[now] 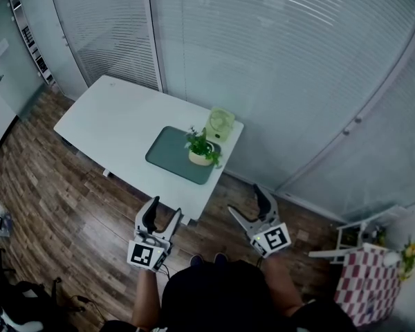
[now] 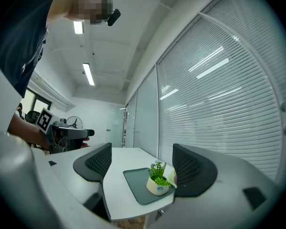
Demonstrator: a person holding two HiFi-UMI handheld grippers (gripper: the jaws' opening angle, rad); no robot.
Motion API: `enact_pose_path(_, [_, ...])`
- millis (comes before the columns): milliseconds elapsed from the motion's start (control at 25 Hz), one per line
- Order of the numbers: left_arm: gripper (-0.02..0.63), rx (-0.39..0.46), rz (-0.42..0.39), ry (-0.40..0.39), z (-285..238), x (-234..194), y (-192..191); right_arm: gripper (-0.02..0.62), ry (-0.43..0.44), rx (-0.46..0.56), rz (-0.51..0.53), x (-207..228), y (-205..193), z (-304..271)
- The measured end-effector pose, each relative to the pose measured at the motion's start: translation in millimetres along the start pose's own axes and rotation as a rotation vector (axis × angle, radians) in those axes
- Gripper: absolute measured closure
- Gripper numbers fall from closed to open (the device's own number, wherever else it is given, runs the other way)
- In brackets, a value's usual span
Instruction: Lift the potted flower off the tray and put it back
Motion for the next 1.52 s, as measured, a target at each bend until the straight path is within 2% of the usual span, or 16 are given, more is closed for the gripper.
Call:
enact_pose_path(440, [0.347, -0.006, 0.022, -0.034, 23, -18, 0, 0.232, -0.064, 0.007, 0.001, -20, -2, 0])
enact_pose_path(600, [0.347, -0.006, 0.027, -0.05, 25, -21, -1, 0.232, -0.093, -0.032, 0.016, -17, -7, 6])
enact_pose_path(920, [0.347, -0.011, 0.033, -0.062, 21, -28, -7, 0.232, -0.139, -0.033, 0.04, 2, -13, 6])
enact_pose_path(1160, [0.347, -0.018, 0.04, -0.036, 12, -45, -13, 0.232, -0.116, -0.108, 0.05, 10, -27, -11])
enact_pose_path(1520, [0.347, -0.025, 0.029, -0.035, -28, -62, -18, 0.232, -0.114, -0.087, 0.05, 46, -41, -52])
Point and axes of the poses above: the fingertips, and each gripper's own axes: z backward along the fingers, x to its right, y out of its top, the point moved 4 cm from there along z, backward along the fingers, and after that the axes turned 11 degrees about x, right-handed, at the moved point
